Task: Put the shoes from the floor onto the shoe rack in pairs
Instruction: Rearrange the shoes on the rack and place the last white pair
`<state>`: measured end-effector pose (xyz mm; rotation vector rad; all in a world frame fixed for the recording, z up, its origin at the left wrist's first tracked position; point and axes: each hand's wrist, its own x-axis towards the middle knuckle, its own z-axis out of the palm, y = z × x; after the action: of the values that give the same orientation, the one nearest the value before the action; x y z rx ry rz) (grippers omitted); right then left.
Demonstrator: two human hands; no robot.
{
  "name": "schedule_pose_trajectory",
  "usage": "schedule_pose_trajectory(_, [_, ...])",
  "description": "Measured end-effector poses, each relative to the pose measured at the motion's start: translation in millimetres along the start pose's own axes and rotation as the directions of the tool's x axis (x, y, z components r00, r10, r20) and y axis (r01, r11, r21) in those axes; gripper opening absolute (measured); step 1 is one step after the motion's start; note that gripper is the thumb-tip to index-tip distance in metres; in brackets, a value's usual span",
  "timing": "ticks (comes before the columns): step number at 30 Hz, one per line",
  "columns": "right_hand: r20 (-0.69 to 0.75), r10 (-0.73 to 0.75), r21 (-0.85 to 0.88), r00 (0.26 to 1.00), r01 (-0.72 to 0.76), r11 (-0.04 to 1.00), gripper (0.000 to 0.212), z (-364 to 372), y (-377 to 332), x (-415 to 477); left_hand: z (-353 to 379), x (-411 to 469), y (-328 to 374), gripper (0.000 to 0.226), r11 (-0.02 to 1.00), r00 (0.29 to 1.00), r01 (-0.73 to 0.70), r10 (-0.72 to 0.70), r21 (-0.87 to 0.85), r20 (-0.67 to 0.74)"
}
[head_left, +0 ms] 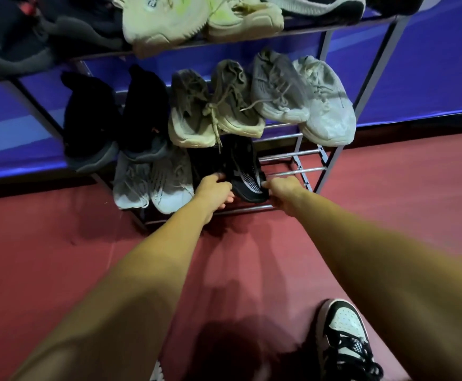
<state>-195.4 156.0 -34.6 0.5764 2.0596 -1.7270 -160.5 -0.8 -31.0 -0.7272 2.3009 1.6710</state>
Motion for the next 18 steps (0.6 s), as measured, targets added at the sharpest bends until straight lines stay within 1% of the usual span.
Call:
schedule_pose_trajectory(2, [0.007, 0.024, 0.027, 1.0, -0.024, 0.999, 0.02, 0.0, 6.6, -0.5, -1.5, 0.3, -6.9, 0.028, 1.0, 0.998, -0.02, 0.02, 0.003, -0.052])
schedule_pose_trajectory(4, [0.034, 0.052, -0.022, 0.998, -0.051, 0.998, 0.019, 1.2, 5.8, -4.9, -4.6, -0.4, -14.4, 0.021, 0.999, 0.991, -0.033, 0.034, 0.006, -0.127])
schedule_pose_trajectory(6, [0.094, 0.12, -0.073, 0.988, -0.114, 0.991, 0.018, 4.1, 6.7, -10.1, -7.5, -4.8, -20.3, 0.025, 0.999, 0.986, -0.021, 0.026, 0.03, -0.165])
schedule_pose_trajectory(8, [0.166, 0.171, -0.067, 0.971, -0.161, 0.985, 0.016, 8.1, 12.2, -12.3, -11.0, -9.1, -25.4, 0.028, 0.999, 0.985, 0.032, -0.026, 0.031, -0.17])
schedule_pose_trajectory(10, [0.202, 0.181, 0.027, 0.963, -0.19, 0.981, 0.011, 11.5, 16.1, -14.5, -15.6, -15.5, -28.9, 0.027, 0.993, 0.983, 0.121, -0.118, 0.013, -0.144])
schedule_pose_trajectory(12, [0.178, 0.162, 0.19, 0.971, -0.196, 0.962, 0.005, 13.5, 17.6, -14.4, -20.2, -23.8, -31.7, 0.032, 0.976, 0.974, 0.217, -0.217, -0.001, -0.065])
schedule_pose_trajectory(13, [0.152, 0.147, 0.269, 0.977, -0.184, 0.945, 0.008, 14.1, 18.3, -13.6, -21.6, -27.0, -33.8, 0.034, 0.966, 0.966, 0.258, -0.259, -0.025, -0.018])
schedule_pose_trajectory(14, [0.126, 0.131, 0.322, 0.983, -0.165, 0.932, 0.014, 14.7, 19.2, -13.7, -22.6, -29.3, -36.7, 0.035, 0.954, 0.957, 0.29, -0.289, -0.072, 0.027])
schedule_pose_trajectory(16, [0.075, 0.091, 0.37, 0.993, -0.112, 0.922, 0.023, 15.2, 21.2, -12.4, -23.2, -27.7, -41.6, 0.038, 0.925, 0.948, 0.317, -0.306, -0.211, 0.084])
schedule_pose_trajectory(18, [0.045, 0.062, 0.374, 0.997, -0.074, 0.925, 0.024, 14.1, 22.5, -11.6, -21.2, -24.2, -42.0, 0.037, 0.877, 0.947, 0.319, -0.303, -0.359, 0.103])
